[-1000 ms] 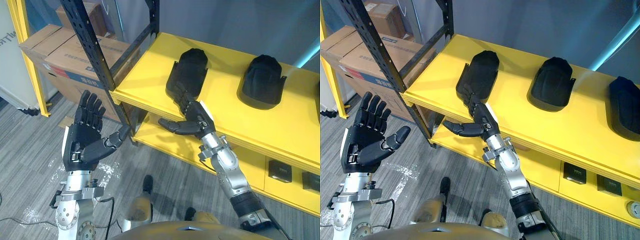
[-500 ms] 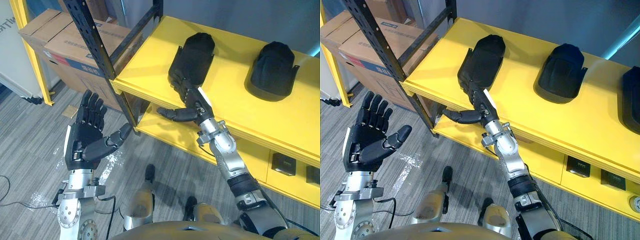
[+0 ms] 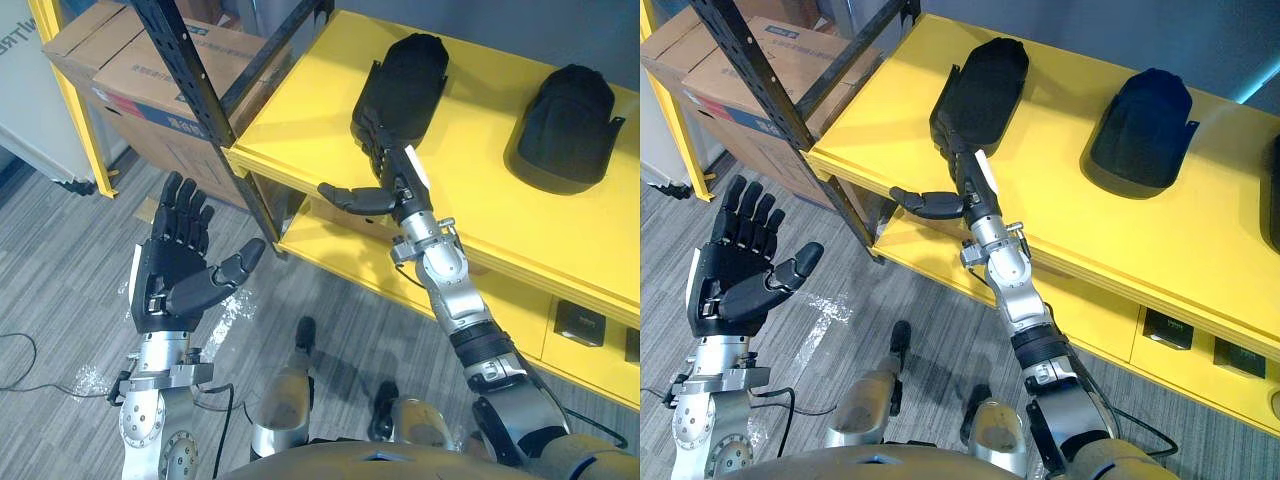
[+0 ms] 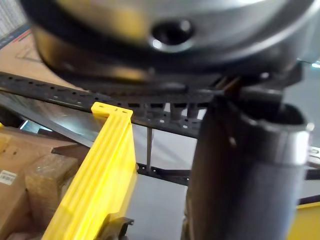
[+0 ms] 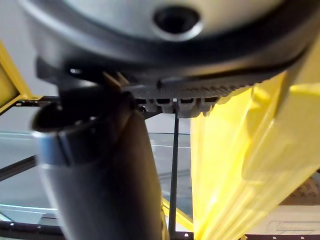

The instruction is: Walk over and take three plastic housings, then place them on the shelf

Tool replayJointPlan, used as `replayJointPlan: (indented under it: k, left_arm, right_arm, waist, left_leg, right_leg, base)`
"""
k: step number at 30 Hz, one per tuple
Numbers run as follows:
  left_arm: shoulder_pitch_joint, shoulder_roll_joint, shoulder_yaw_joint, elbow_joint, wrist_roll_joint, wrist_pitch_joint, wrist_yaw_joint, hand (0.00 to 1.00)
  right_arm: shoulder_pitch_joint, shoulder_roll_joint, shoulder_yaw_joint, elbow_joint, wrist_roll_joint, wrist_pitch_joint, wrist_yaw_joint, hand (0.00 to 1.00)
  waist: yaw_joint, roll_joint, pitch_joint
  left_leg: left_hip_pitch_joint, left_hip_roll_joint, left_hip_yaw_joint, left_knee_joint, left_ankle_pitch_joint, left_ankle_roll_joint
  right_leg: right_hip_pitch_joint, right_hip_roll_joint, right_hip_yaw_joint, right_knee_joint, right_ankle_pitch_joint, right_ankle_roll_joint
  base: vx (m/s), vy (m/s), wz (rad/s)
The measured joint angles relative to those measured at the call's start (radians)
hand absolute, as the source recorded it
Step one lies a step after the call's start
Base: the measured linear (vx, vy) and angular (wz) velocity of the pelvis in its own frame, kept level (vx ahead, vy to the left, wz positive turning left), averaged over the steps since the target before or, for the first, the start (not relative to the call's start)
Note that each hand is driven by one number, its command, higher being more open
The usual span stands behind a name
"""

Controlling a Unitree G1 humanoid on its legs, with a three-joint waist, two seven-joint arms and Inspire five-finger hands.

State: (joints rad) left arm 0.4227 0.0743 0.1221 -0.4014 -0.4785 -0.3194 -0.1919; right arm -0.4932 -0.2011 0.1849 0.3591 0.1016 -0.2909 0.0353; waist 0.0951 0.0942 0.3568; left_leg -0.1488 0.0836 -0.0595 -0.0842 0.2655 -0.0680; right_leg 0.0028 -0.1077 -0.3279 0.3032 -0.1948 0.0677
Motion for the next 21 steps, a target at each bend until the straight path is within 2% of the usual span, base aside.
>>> replayJointPlan:
  k: [11, 19, 21]
  left_arm:
    - [-0.034, 0.000, -0.010, 0.001, 0.000, 0.000, 0.012, 1.00]
    - [-0.040, 0.000, -0.010, 0.001, -0.001, -0.001, 0.008, 1.00]
    - [-0.040, -0.002, -0.010, 0.001, -0.001, -0.002, 0.007, 1.00]
  right_arm:
    - [-0.113, -0.034, -0.003, 0.054, -0.023, 0.001, -0.007, 1.00]
    - [-0.134, -0.041, -0.006, 0.059, -0.058, 0.000, 0.025, 1.00]
    - [-0.106, -0.052, -0.009, 0.004, -0.077, 0.000, 0.024, 1.00]
  waist:
    - [0.007, -0.002, 0.054]
    - [0.007, -0.002, 0.058]
    - [0.007, -0.003, 0.057]
  left_leg:
    - [-0.002, 0.000, -0.007, 0.000, 0.004, -0.003]
    - [-0.004, 0.000, 0.002, 0.000, 0.002, -0.001]
    - [-0.003, 0.000, 0.009, 0.000, 0.000, 0.001]
  right_leg:
    - [-0.014, -0.005, -0.005, 0.033, -0.015, -0.002]
    - [-0.018, -0.007, 0.002, 0.029, -0.014, 0.000]
    - [-0.017, -0.007, 0.007, 0.022, -0.011, 0.003]
  base:
    - [0.01, -0.027, 0.02]
    - [0.01, -0.010, -0.01]
    - [0.02, -0.018, -0.05]
